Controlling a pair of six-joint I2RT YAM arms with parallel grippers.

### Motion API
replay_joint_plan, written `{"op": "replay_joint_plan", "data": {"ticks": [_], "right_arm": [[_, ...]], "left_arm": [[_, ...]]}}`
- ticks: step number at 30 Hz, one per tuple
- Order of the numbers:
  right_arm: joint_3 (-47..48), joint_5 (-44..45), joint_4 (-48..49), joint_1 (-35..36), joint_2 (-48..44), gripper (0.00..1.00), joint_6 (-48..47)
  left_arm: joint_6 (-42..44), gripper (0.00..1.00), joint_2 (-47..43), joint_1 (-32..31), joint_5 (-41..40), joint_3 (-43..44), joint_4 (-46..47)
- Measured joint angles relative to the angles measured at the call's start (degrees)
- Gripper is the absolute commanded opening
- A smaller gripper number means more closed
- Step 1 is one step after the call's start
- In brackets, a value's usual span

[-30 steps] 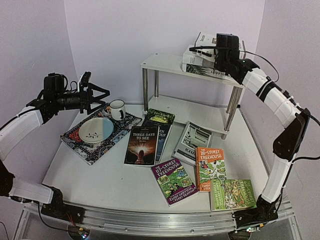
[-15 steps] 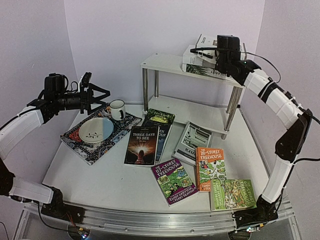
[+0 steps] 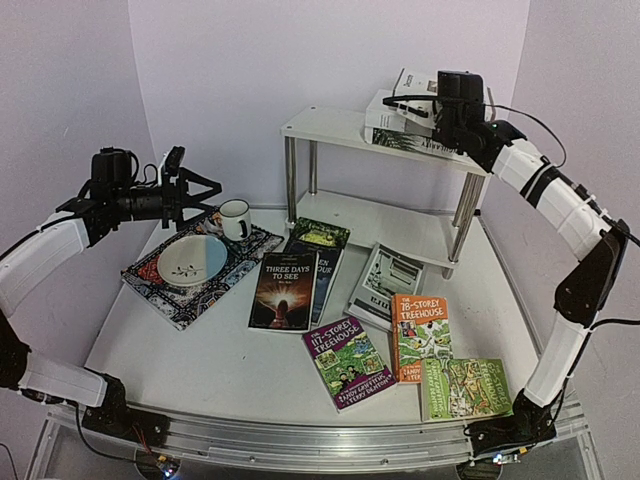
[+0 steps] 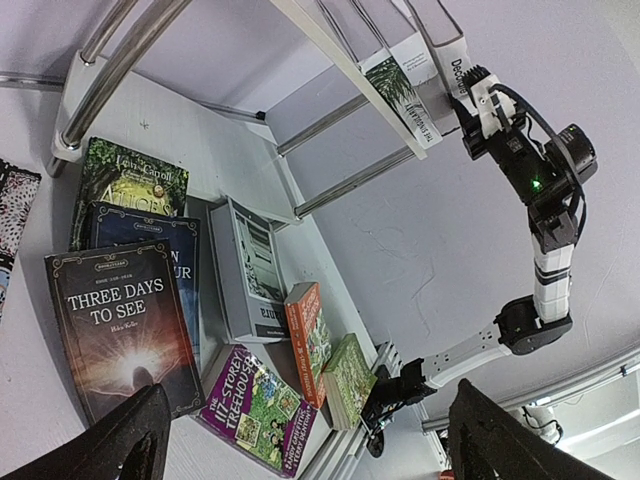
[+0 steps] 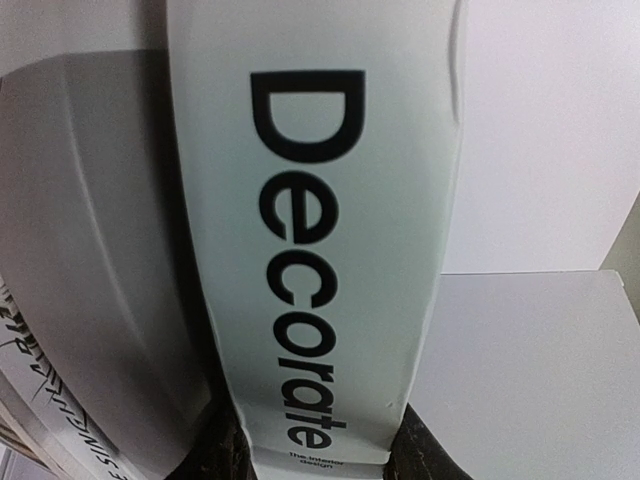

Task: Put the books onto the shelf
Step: Place the book on the book pile on the shelf.

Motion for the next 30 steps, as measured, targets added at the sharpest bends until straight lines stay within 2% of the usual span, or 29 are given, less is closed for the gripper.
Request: {"op": "replay_joint_plan", "data": {"ticks": [2,7,15,24,30], "right_arm": [[-0.2,-0.1,-0.1,0.0,-0.2,0.09,0.2],[-0.4,-0.2,-0.6,0.0,-0.5,0.2,0.5],[-0.4,-0.4,-0.8,0.0,-0.6,0.47,0.8],[-0.4,-1.2,-1.3,0.0,-1.3,0.55,1.7],[-0.5,-1.5,-1.2,0.0,-1.9,0.73,2.4]], "left_arm": [[0.0,0.98,0.1,0.0,0.0,0.0,0.0],[0.0,0.98,0.4,0.0,0.0,0.0,0.0],[0.0,0.98,0.7,0.0,0.0,0.0,0.0],[-0.1,0.98,0.8,0.0,0.0,0.0,0.0],[-0.1,0.98,1.6,0.0,0.1,0.0,0.0]]}}
